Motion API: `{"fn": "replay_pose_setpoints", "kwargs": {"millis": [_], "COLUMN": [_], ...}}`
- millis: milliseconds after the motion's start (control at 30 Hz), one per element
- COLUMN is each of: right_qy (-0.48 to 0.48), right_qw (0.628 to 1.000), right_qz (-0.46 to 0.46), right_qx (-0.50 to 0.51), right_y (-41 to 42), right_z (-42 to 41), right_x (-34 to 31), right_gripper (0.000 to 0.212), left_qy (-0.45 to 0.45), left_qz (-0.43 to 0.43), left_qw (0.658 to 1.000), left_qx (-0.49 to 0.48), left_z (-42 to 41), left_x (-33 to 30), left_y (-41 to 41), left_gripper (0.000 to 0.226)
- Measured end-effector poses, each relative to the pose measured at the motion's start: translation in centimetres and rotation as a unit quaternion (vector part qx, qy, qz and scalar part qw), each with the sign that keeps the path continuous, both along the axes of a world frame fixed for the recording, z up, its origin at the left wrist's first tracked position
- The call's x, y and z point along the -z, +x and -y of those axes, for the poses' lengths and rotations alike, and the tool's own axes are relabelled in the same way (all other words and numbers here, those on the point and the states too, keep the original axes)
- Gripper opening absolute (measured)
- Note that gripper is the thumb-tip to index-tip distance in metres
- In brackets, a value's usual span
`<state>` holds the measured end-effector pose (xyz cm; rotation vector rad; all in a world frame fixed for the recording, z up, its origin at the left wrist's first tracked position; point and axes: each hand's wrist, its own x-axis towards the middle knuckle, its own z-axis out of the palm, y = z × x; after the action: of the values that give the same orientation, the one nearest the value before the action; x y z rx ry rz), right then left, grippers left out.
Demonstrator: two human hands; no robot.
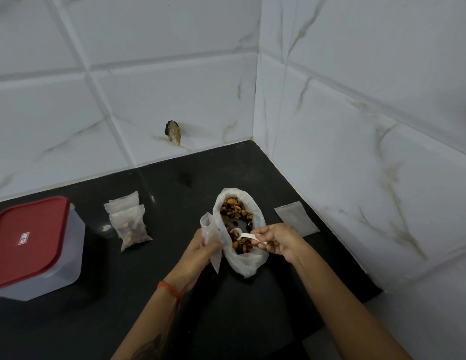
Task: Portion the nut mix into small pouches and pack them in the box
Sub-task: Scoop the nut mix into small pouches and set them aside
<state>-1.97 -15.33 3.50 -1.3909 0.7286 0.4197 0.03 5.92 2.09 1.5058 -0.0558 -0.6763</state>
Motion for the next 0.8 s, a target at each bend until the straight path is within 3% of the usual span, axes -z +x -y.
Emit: {"fn": "replay_pose_setpoints", "kwargs": {"millis": [267,467,700,800], "right_qy": [0.039,0.043,0.046,0.002], "right_qw": [0.998,0.995,0.987,0.977], "right_qz": [0.011,0.051,0.141,0.209], "right_qx": [0.044,0.071,0.067,0.046], "right_y": [-0.8,-1.6,-2.6,-3.0], "right_z": [0.4,1.0,0.4,-0.8], "right_x": [-0.2,-0.6,-4.6,-6.6], "right_gripper": [0.019,0.018,0.019,0.019], "left_qy": [0.084,0.166,0.144,0.128], "left_qz": [0.061,0.161,0.202,0.211], "left_qw": [0.994,0.972,0.967,0.968], "left_qx": [-0.018,-0.041,-0.049,-0.041], "left_z": [0.1,-0.2,0.4,0.6], "left_x": [-0.1,-0.4,-1.6,-1.9], "left_y": [-0.3,0.1,0.5,0.7], "left_gripper": [0.024,0.03,0.042,0.047]}}
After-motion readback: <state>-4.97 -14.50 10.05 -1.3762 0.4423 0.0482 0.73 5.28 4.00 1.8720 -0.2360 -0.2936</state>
